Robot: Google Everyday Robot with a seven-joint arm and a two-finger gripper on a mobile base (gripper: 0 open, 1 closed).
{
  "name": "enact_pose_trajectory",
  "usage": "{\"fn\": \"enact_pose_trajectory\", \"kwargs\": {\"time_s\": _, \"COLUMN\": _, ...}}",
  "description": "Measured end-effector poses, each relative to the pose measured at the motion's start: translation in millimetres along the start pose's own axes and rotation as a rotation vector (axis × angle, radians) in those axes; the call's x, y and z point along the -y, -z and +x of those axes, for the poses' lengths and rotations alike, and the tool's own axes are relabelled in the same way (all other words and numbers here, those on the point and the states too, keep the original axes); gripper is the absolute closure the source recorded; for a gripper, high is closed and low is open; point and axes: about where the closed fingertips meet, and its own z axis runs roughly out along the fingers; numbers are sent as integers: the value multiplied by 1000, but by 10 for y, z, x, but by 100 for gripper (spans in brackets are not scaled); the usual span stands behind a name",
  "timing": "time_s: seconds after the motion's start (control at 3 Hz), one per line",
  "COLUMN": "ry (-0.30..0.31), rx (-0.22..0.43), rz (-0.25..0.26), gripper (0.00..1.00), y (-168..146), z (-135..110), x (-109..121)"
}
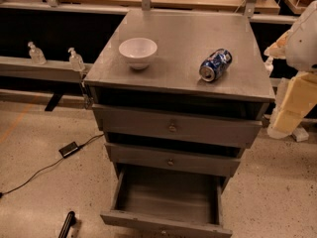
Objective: Close bottom drawer
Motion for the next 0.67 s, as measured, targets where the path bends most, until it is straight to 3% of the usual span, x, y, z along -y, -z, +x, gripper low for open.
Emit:
{"fn": "enact_pose_trajectory", "kwargs": {"time_s": 0.33, "ry": 0, "rx": 0, "rz": 0, "gripper": 0, "y": 0, "z": 0, "x": 0}}
{"fn": "enact_pose_trajectory", "kwargs": {"time_s": 0.67, "ry": -35, "rx": 73, "rz": -13, "gripper": 0, "y": -188, "z": 43, "x": -88}}
